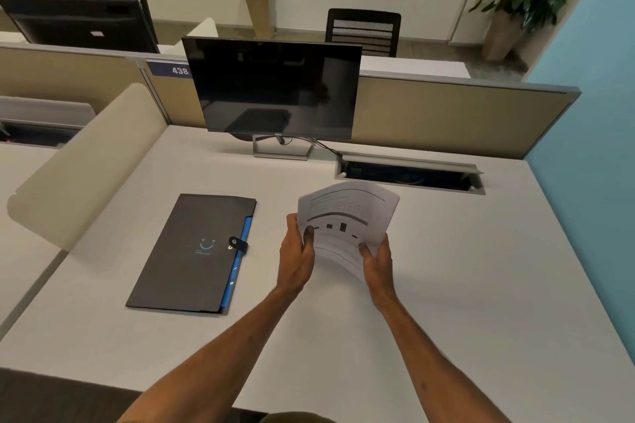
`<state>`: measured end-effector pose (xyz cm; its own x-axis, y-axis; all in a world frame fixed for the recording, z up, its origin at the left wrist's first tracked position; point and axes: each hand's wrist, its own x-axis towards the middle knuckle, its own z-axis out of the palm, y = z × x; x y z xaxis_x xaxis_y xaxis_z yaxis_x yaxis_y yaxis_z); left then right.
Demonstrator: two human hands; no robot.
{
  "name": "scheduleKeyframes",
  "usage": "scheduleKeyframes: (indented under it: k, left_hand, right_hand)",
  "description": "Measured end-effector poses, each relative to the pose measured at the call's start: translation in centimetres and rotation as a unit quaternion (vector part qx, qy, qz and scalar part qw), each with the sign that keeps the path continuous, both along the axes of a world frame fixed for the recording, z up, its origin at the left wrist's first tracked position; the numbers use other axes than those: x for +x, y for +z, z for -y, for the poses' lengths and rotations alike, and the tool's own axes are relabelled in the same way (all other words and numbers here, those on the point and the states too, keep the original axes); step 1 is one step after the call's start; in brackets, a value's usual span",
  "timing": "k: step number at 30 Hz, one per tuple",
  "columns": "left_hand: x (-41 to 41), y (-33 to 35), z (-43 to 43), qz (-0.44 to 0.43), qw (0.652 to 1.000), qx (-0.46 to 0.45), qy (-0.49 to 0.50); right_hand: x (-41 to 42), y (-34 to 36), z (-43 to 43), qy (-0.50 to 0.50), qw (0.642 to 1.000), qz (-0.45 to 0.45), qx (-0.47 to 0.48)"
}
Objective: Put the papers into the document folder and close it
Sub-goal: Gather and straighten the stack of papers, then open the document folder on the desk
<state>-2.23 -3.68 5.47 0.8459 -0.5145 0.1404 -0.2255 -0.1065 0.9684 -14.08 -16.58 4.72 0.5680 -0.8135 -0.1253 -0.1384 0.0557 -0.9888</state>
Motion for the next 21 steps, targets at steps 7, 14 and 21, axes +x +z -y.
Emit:
scheduleKeyframes:
  k: [7,14,21]
  left_hand:
    - [1.7,-0.7,0.1,-0.013,0.998,0.063,-0.023]
    - [4.9,-1.5,-1.1,0.023,0.987,0.147,0.066]
    - [8.1,-4.2,-9.8,0.141,0.906,0.235,0.323]
  right_hand:
    - [0.3,-0.6,0.8,-0.018,0.998,-0.037,-0.039]
    - [2.1,-0.7,2.1,0.006,0.995,-0.095,-0.023]
    - [3.6,-5.0,1.5,0.047,0.972,-0.208,0.095]
